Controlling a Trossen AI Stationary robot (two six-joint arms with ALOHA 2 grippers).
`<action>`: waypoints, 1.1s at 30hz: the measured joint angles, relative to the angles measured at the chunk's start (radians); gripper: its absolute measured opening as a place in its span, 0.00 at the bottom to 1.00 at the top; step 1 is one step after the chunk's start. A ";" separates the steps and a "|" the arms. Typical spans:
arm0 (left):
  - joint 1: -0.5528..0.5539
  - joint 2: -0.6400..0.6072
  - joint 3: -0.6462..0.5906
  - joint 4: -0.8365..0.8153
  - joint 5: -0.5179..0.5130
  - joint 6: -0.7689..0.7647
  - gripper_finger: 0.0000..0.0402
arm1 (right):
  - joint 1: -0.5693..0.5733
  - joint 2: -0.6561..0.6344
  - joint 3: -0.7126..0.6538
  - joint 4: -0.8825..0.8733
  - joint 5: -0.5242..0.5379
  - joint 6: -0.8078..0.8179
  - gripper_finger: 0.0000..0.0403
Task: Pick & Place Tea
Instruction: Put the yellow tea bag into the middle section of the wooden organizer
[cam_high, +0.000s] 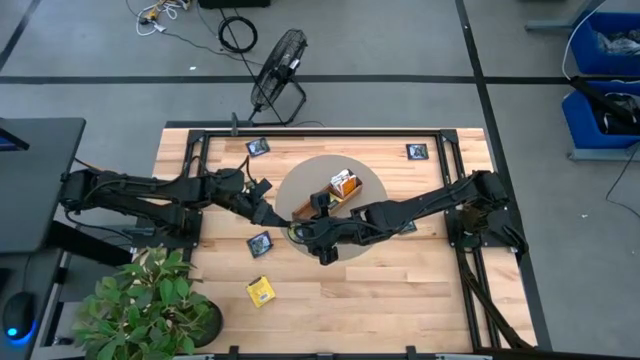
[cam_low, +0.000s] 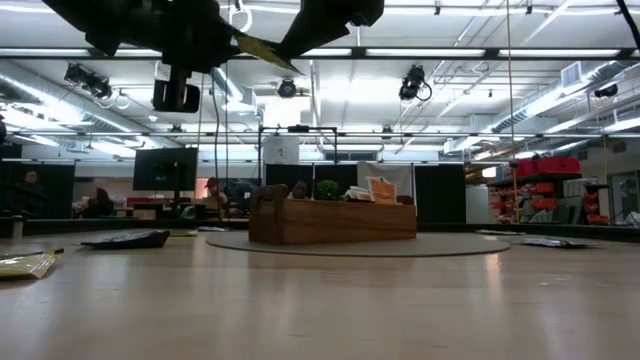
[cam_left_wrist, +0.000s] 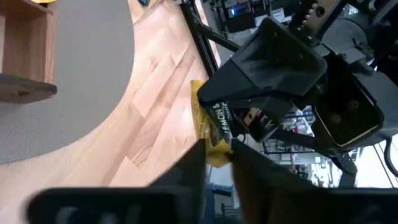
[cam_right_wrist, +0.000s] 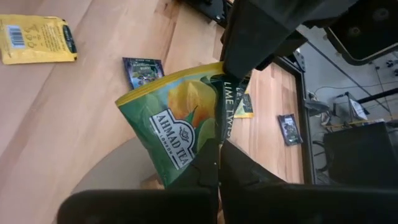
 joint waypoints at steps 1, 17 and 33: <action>0.000 0.000 0.000 -0.001 -0.005 0.001 0.09 | 0.000 0.000 0.000 -0.001 0.009 0.000 0.00; 0.008 -0.011 0.000 -0.012 -0.026 0.077 0.00 | -0.003 -0.059 0.000 -0.180 0.007 0.371 0.22; 0.126 0.058 0.062 -0.016 -0.246 0.485 0.00 | 0.086 -0.123 -0.110 -0.352 -0.047 0.836 0.55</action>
